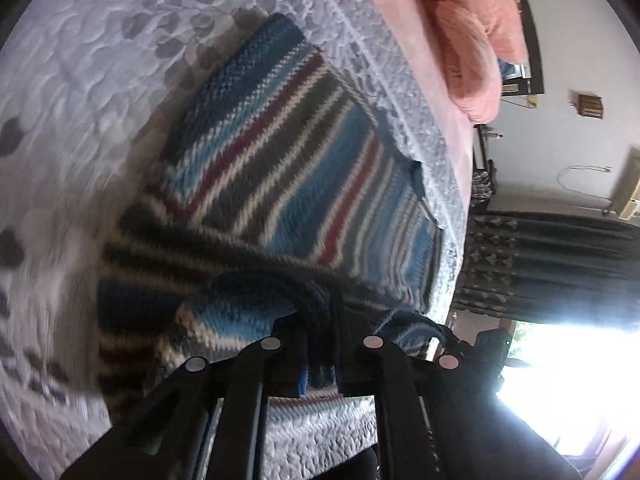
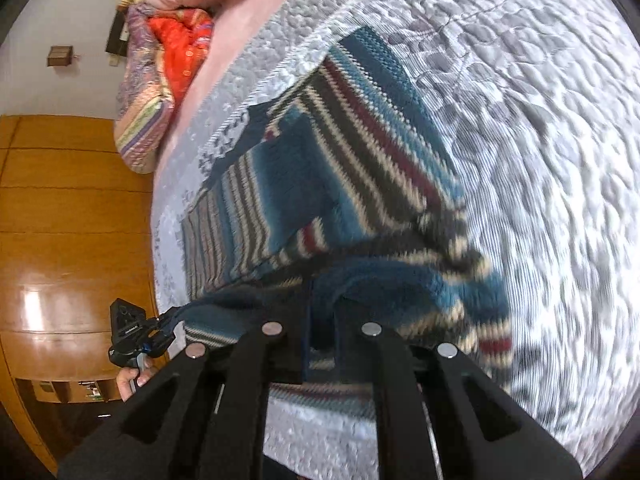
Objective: Fold small clothes
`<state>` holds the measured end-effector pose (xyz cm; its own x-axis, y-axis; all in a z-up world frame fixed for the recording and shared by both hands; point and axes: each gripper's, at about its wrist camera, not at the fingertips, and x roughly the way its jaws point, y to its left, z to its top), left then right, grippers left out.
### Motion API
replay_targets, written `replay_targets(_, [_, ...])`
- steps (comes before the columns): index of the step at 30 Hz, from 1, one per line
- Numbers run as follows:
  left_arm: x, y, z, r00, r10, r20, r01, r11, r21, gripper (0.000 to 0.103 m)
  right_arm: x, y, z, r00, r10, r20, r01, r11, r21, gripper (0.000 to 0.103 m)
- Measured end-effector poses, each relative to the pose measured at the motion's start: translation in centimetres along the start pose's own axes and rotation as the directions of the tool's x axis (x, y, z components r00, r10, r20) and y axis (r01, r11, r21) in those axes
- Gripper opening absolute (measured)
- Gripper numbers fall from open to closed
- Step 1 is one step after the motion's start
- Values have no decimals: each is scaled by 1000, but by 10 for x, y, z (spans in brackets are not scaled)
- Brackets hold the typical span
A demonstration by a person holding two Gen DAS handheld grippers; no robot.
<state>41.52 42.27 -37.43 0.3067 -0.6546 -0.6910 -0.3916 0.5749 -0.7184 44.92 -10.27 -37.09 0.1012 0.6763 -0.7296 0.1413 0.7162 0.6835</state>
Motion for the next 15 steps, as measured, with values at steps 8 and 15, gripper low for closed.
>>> replay_targets(8, [-20,-17,9,995,-64,71,54,989,136,60,-18,3,22,995,99,17,-98,993,-61,49])
replay_targets(15, [3,-34,17,991,115,67,-132,920,368,61,-3,18,26,994,-112,19,112,940,-323,49])
